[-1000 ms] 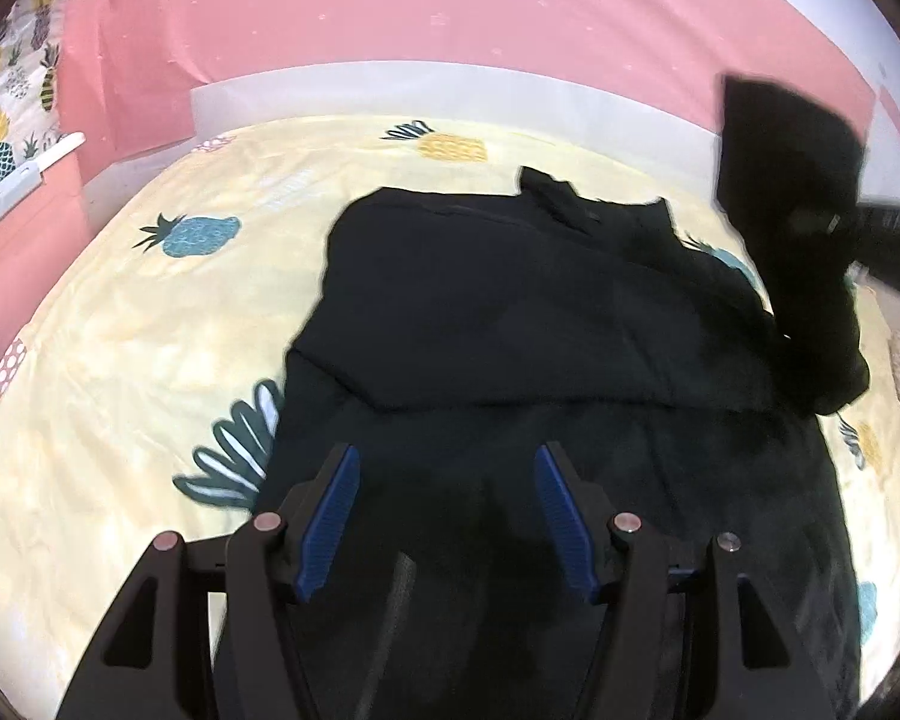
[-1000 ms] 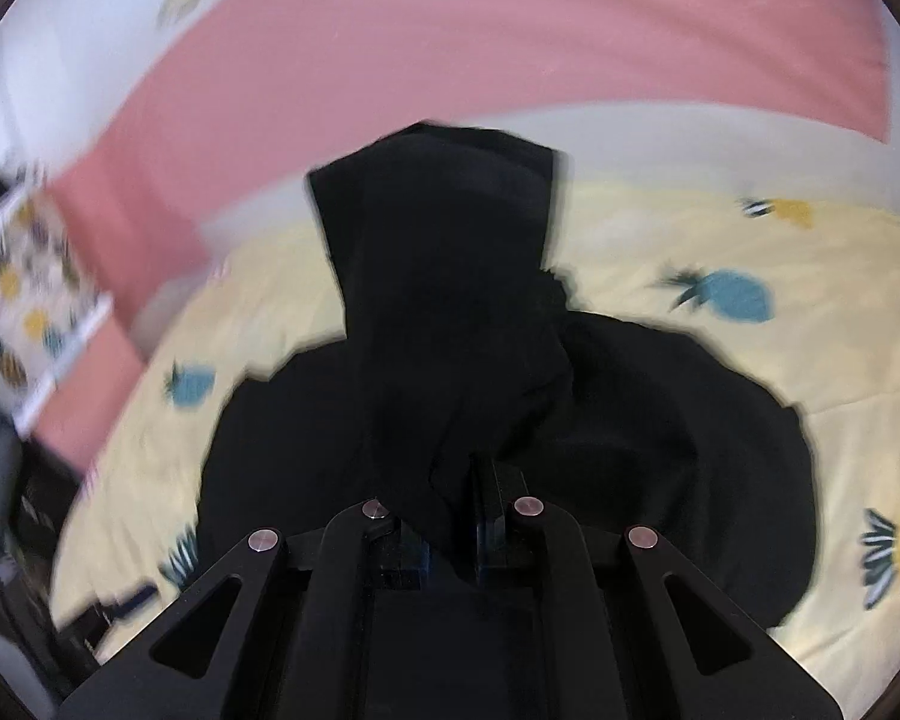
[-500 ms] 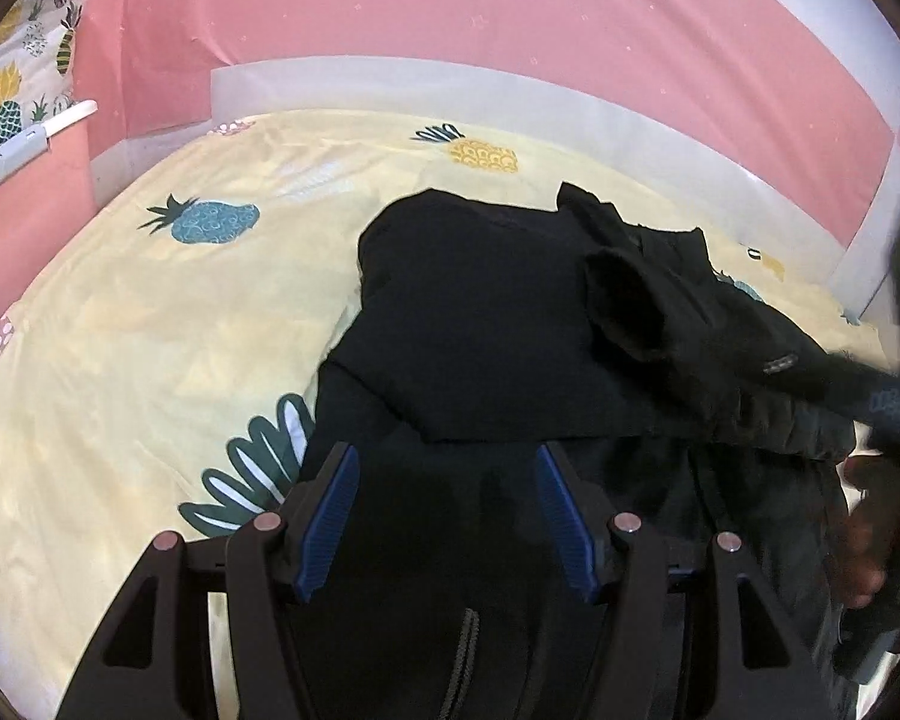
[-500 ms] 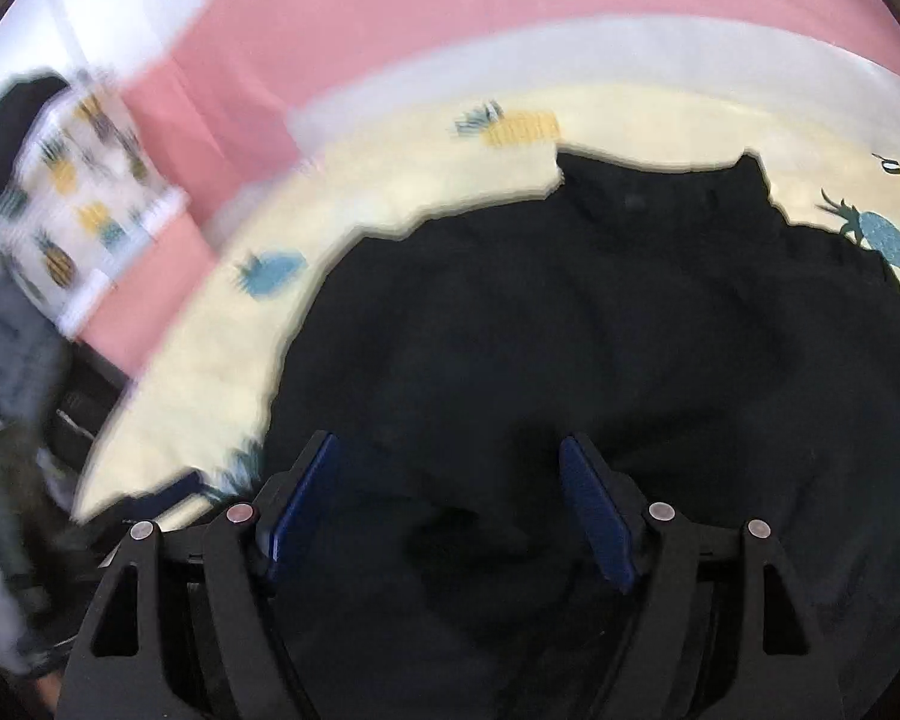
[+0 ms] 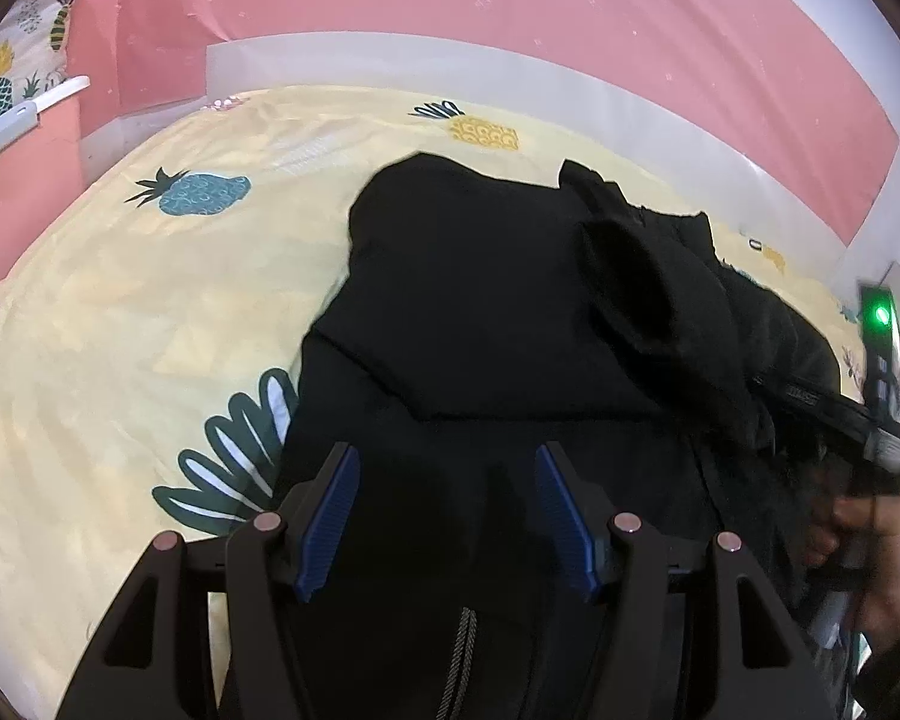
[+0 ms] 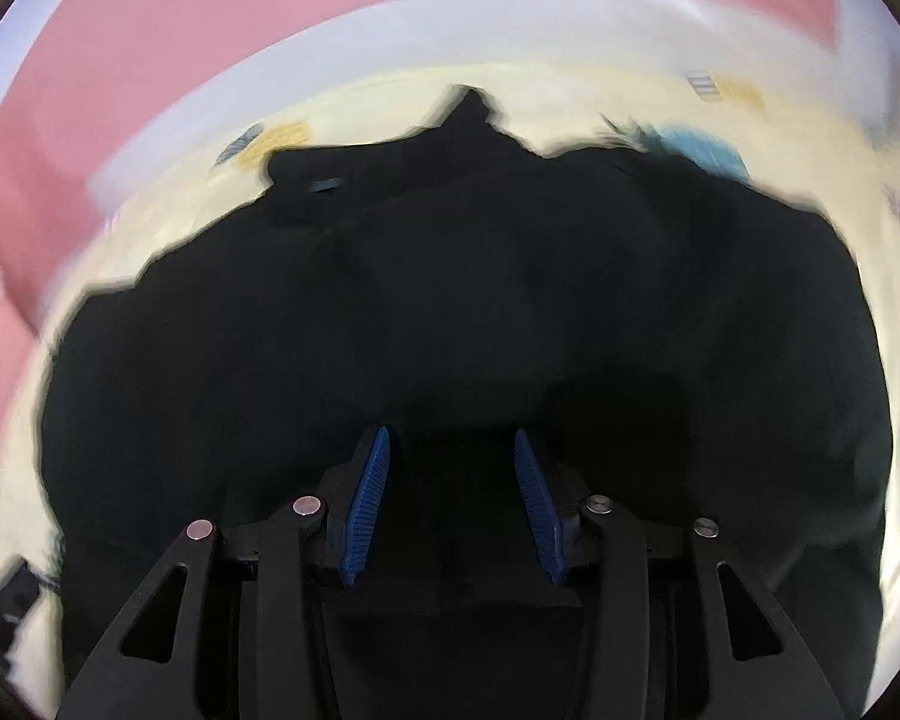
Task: Fold large clothes
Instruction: 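Lift the sleeve and fold it across the coat chest with the right tool, then release the sleeve and smooth it flat with the right tool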
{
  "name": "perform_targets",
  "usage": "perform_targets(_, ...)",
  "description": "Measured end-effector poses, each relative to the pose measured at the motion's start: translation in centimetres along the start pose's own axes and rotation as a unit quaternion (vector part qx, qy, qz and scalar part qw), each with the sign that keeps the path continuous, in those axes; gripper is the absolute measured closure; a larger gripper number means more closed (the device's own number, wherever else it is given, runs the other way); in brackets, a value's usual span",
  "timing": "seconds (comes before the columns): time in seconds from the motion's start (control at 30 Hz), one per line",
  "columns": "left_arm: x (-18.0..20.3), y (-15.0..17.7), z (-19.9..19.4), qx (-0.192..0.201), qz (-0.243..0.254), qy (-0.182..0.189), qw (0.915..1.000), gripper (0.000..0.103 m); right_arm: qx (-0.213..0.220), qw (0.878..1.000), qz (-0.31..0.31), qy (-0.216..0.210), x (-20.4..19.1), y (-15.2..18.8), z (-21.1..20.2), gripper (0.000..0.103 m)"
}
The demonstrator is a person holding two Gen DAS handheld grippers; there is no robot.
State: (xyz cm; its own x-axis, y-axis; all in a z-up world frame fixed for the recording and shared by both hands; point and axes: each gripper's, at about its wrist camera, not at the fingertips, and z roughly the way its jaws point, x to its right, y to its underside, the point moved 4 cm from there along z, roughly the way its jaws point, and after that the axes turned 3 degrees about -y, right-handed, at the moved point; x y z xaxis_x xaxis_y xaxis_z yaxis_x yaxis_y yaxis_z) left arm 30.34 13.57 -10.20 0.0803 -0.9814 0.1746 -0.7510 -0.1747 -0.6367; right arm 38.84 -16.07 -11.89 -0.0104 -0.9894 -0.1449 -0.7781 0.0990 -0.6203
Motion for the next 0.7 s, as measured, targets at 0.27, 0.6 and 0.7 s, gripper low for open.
perform_targets(0.27, 0.2, 0.2, 0.4, -0.004, 0.001, 0.003, 1.0000, 0.040, 0.030, 0.998, -0.012, -0.059, 0.4, -2.2, -4.1, 0.054)
perform_targets(0.6, 0.3, 0.6, 1.2, -0.012, 0.004, 0.000, 0.9999, 0.040, -0.017, 0.996, 0.072, 0.055, 11.3, -2.4, 0.5, 0.054)
perform_targets(0.7, 0.4, 0.4, 1.0, -0.005, 0.008, -0.005, 0.9999, 0.040, 0.012, 0.998, 0.050, 0.033, 7.9, -3.9, -0.5, 0.054)
